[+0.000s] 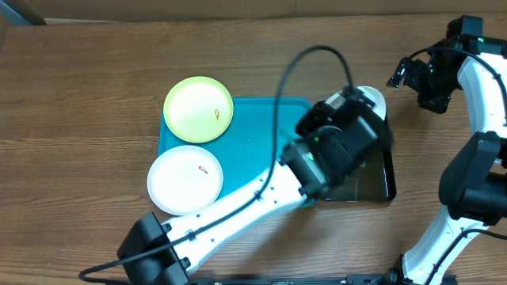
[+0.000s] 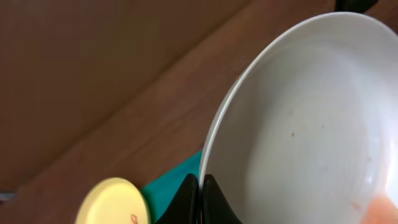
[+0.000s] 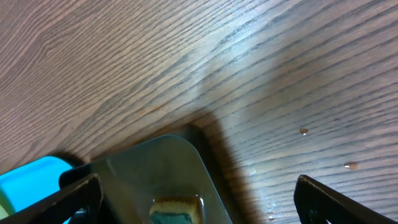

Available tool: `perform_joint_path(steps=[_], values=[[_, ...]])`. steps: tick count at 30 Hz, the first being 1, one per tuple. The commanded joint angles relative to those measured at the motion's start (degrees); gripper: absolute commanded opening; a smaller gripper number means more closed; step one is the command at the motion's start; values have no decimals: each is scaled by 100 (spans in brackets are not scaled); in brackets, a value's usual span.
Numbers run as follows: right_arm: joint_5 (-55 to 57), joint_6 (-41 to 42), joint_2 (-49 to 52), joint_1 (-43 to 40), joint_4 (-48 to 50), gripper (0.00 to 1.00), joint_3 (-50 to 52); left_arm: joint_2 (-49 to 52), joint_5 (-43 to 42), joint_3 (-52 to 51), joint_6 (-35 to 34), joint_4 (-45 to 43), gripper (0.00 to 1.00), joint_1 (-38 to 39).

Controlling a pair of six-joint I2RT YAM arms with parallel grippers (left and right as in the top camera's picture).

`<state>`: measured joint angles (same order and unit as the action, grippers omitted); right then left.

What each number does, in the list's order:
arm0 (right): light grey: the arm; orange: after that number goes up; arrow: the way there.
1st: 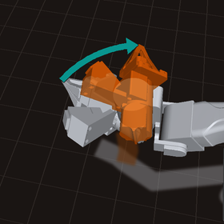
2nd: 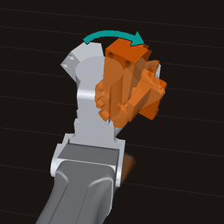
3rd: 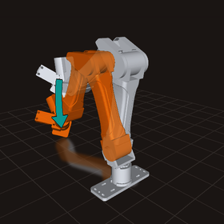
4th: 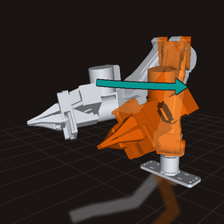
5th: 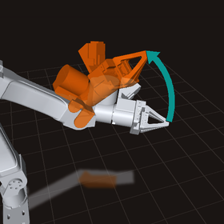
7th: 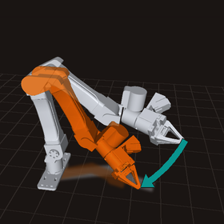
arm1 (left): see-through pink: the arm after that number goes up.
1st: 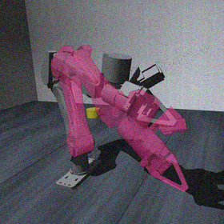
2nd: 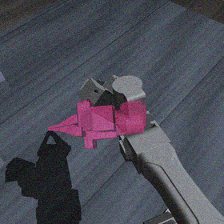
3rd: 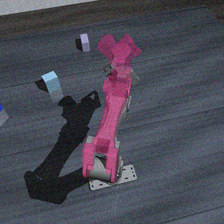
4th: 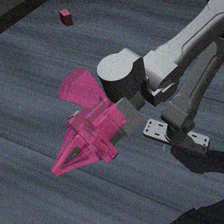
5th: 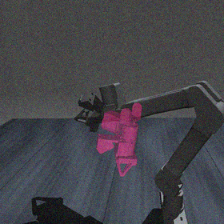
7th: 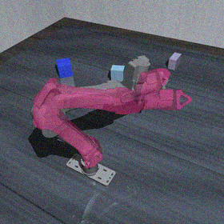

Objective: Clean dirty plates on tray and stack at the side
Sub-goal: 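Lift the right white plate off the tray with the left gripper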

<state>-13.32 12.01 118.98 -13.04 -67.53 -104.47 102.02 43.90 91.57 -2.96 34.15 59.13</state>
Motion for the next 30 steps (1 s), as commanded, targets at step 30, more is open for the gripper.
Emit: perform_joint_path(steps=[30], values=[[-26, 24, -175, -17, 22, 100, -87, 149, 2551, 138, 3364, -2538, 4, 667]])
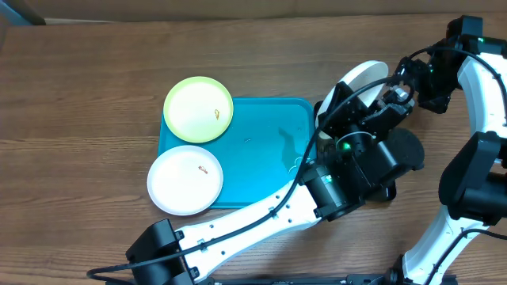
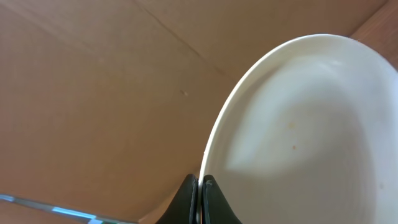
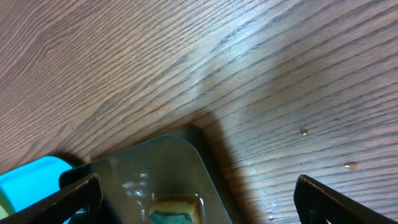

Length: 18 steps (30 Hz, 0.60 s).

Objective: Clean dirty plates on tray and stack at the side
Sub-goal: 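Lift the right white plate off the tray with the left gripper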

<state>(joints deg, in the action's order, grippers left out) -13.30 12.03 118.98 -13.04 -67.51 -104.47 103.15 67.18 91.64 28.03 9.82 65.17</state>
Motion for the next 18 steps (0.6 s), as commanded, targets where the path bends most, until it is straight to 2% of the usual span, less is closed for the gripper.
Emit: perform_joint_path(steps=[1, 5, 7, 9, 14, 16, 18], values=[[-28, 22, -175, -17, 20, 100, -87, 35, 229, 131, 424, -136, 4, 76], [-28, 22, -175, -17, 20, 100, -87, 48, 9, 127, 323, 39, 4, 74], [-28, 22, -175, -17, 20, 100, -87, 57, 173, 127, 402, 39, 4, 33], [-28, 22, -175, -17, 20, 100, -87, 57, 396, 127, 144, 42, 4, 37], [-28, 22, -175, -17, 20, 100, -87, 57, 354, 127, -1274, 389, 4, -192], [-28, 22, -175, -17, 20, 100, -87, 57, 61, 127, -1952, 826, 4, -396], [-28, 22, -175, -17, 20, 100, -87, 57, -678, 127, -2697, 1484, 4, -691]])
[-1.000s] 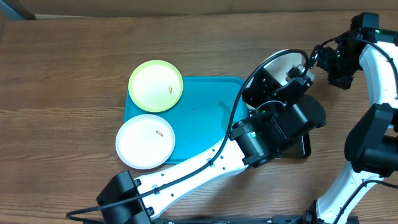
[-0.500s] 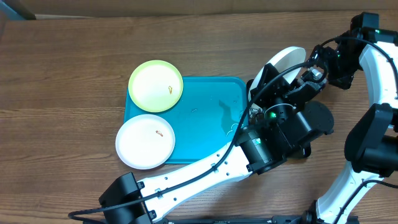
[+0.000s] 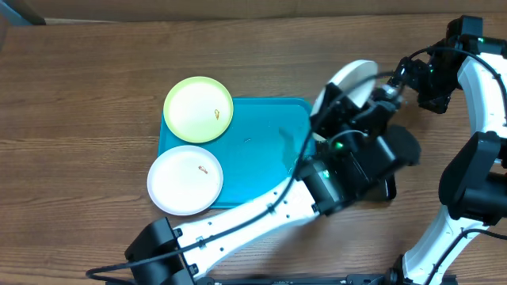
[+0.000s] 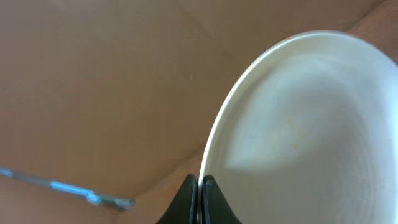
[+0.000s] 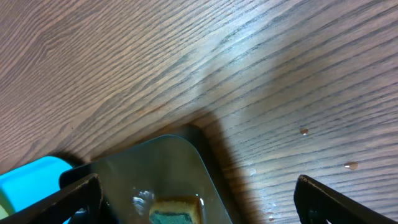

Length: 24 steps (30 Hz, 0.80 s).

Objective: Clean dirty plates on tray and stack at the side
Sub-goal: 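Lift the right white plate off the tray with the left gripper, then carry the white plate left and set it on the table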

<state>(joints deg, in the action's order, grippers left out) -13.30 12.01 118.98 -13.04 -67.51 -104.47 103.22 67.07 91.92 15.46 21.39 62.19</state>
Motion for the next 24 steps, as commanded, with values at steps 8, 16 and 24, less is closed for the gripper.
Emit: perform_joint_path(steps=[8, 16, 24], values=[[-28, 24, -175, -17, 20, 100, -87, -111, -5053, 114, -3165, 1886, 4, -2153], [-28, 24, -175, -17, 20, 100, -87, -208, -8518, 114, -3534, 2726, 4, -5136], [-28, 24, -175, -17, 20, 100, -87, -205, -8282, 109, -3567, 3783, 4, -8096]])
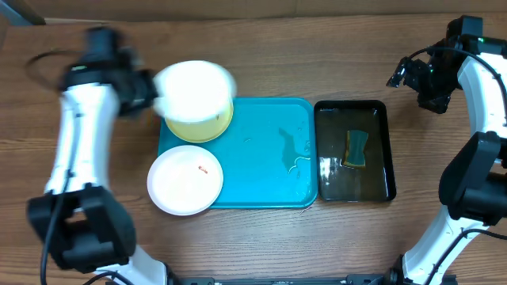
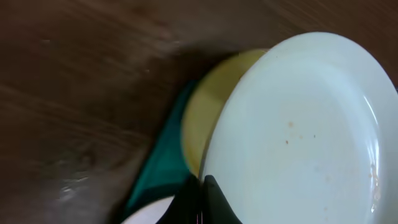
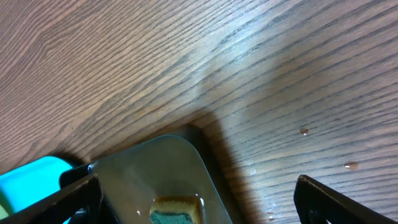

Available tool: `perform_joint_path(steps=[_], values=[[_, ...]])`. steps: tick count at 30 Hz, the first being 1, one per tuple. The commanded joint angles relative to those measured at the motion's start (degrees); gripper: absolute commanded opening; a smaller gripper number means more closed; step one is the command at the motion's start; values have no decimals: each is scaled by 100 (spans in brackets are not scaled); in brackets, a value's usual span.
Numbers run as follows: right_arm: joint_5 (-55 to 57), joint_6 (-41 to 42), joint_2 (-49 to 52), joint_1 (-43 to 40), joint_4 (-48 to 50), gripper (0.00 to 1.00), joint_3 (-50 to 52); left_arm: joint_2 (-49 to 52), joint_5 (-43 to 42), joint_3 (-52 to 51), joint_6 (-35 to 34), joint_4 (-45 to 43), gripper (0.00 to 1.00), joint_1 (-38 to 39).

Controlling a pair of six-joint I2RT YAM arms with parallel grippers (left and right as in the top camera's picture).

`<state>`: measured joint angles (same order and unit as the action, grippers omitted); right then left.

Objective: Clean dirty plates on tray and stack at the side
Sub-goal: 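Carry the white plate left and set it on the table, then release the plate and move the left gripper to the lower white plate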

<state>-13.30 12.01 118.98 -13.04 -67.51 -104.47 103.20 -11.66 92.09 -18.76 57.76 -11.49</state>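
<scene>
A white plate point(image 1: 196, 85) with a few faint specks hangs over the back left corner of the teal tray point(image 1: 253, 158), and my left gripper point(image 1: 158, 99) is shut on its rim. In the left wrist view the held white plate point(image 2: 298, 137) fills the right side, with the left gripper point(image 2: 202, 199) pinching its edge. Under it lies a yellow-green plate point(image 1: 207, 125), mostly covered. A second white plate point(image 1: 186, 180) with a small crumb rests on the tray's front left. My right gripper point(image 1: 412, 75) is open, high at the back right, holding nothing.
A black basin point(image 1: 379, 186) of water stands right of the tray, with a yellow-green sponge point(image 1: 356, 147) in it. Water drops lie on the tray's right half. The right wrist view shows the basin's corner point(image 3: 186, 140) and sponge point(image 3: 176, 211) on the wooden table point(image 3: 249, 62).
My left gripper, with the white plate in it, has gone from above the basin at the right to the tray's back left, over the yellow-green plate. The basin and sponge now show. The right arm is unchanged.
At first my left gripper held the white plate low over the basin. Later frames showed it on edge above the basin, wet drops on the tray beside it. Now the plate hangs flat over the yellow-green plate at the left. The right gripper stayed open throughout.
</scene>
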Motion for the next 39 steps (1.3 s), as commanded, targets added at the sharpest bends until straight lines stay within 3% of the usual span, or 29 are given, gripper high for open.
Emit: perform_joint_path(steps=[1, 5, 9, 15, 26, 27, 28, 30, 32, 34, 36, 39], values=[[-28, 24, -175, -17, 20, 100, -87, -203, -455, 92, -142, 173, 4, -975], [-28, 24, -175, -17, 20, 100, -87, -203, -369, 52, -170, 144, 4, -1851], [-28, 24, -175, -17, 20, 100, -87, -201, 240, -164, -378, -87, 4, -2302], [-28, 24, -175, -17, 20, 100, -87, -195, 1274, -901, -400, -822, 4, -2374], [-28, 24, -175, -17, 20, 100, -87, -195, 1137, -1891, -402, -2057, 4, -2374], [-28, 24, -175, -17, 20, 100, -87, -195, 1029, -1891, -400, -2059, 9, -2374], [-28, 24, -175, -17, 20, 100, -87, -195, 881, -1891, -400, -2059, 23, -2374], [-28, 24, -175, -17, 20, 100, -87, -195, 389, -1891, -240, -2000, 69, -2374], [-28, 24, -175, -17, 20, 100, -87, -197, -232, -1875, 9, -1897, 82, -2376], [-28, 24, -175, -17, 20, 100, -87, -197, -1163, -1829, 177, -1781, 82, -2374], [-28, 24, -175, -17, 20, 100, -87, -199, -1987, -1805, 271, -1757, 65, -2328], [-28, 24, -175, -17, 20, 100, -87, -199, -2378, -1805, 391, -1740, 61, -2026]])
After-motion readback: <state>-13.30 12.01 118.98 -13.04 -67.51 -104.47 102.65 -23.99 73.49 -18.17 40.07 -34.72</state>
